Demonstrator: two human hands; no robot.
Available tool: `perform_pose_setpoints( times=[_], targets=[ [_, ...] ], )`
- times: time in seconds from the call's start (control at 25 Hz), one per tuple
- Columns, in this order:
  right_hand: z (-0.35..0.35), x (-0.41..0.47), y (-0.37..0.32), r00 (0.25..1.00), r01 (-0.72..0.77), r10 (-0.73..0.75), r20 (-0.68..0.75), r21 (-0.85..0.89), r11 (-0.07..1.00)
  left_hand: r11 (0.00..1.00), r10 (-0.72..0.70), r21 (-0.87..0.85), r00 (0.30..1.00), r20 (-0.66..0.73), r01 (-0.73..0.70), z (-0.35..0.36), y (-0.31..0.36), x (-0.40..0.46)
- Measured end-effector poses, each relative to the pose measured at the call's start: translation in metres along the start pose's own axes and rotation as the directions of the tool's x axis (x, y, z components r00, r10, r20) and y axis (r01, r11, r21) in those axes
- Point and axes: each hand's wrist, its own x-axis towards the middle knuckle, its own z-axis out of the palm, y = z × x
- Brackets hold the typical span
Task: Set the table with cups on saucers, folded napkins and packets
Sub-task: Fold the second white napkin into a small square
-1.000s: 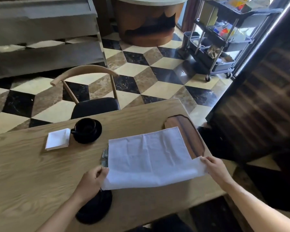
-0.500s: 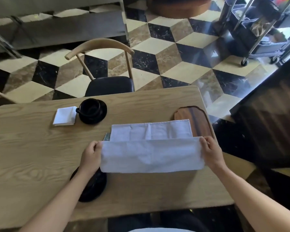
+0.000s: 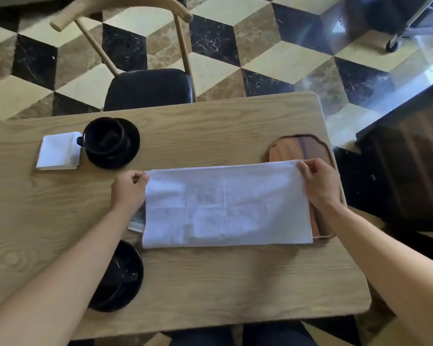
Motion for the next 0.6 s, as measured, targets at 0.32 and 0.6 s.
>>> perform_pose_setpoints(
  times=[0.32, 0.6],
  targets=[
    [0.017, 0.010, 0.006, 0.997, -0.033, 0.026, -0.071, -0.088, 0.996, 0.992, 0.059, 0.115, 0.997, -0.051, -0.053, 0.019, -0.004, 0.006],
    [-0.003, -0.024, -0.011, 0.972, -0.227, 0.220, -0.079, -0.098, 0.969, 0.980, 0.114, 0.176, 0.988, -0.107, -0.094, 0.007, 0.002, -0.038]
  ],
)
